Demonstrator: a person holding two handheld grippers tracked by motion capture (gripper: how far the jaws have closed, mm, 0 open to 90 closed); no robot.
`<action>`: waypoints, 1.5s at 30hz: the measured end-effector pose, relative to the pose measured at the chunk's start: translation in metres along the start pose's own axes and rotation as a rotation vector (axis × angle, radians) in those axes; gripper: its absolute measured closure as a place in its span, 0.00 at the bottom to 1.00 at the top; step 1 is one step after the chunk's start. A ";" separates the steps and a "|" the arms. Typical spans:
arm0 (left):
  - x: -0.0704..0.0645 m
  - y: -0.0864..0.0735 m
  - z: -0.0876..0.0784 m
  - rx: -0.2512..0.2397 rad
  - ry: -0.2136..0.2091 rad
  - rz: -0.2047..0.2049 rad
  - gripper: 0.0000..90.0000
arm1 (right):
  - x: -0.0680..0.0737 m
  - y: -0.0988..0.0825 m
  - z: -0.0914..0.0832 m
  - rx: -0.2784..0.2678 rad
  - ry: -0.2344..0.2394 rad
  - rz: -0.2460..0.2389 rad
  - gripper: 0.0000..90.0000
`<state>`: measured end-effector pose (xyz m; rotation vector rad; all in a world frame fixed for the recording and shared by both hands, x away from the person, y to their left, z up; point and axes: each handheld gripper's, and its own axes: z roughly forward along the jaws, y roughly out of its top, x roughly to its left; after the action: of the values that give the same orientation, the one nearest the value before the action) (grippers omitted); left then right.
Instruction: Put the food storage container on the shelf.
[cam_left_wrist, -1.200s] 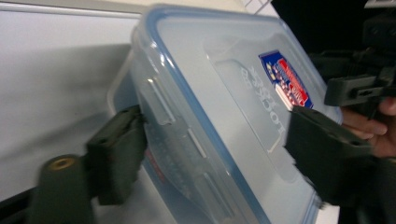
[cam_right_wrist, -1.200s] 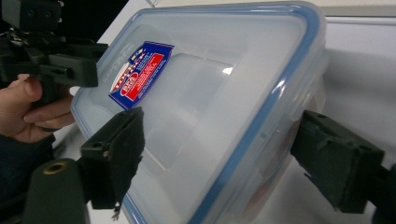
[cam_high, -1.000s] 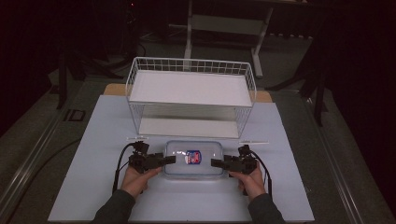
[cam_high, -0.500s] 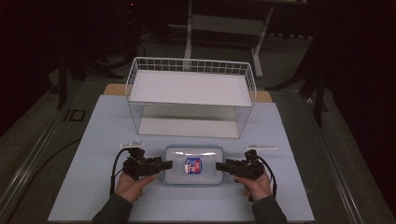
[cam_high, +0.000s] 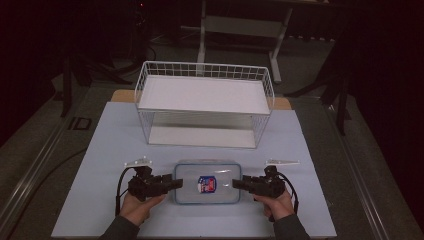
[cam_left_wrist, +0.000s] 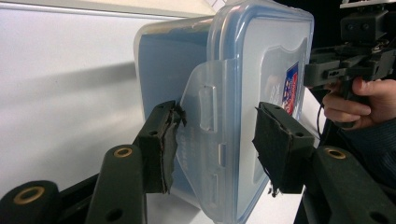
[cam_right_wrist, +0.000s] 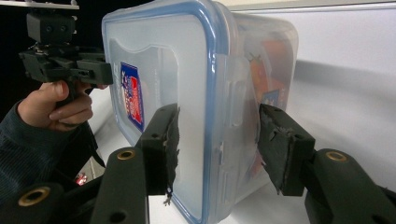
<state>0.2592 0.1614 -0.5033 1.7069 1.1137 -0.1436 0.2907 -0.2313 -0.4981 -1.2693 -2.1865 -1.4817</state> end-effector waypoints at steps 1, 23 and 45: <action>0.000 -0.001 0.000 0.001 -0.002 0.001 0.55 | 0.000 -0.001 0.000 0.002 0.003 -0.002 0.55; -0.003 -0.002 0.002 -0.016 0.030 0.002 0.54 | 0.000 -0.006 0.000 -0.033 -0.011 0.017 0.57; -0.013 0.012 -0.014 -0.070 0.055 0.052 0.54 | 0.016 0.005 -0.002 -0.081 -0.016 -0.020 0.57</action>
<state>0.2553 0.1643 -0.4812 1.6849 1.1015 -0.0249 0.2846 -0.2238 -0.4846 -1.2929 -2.1758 -1.5881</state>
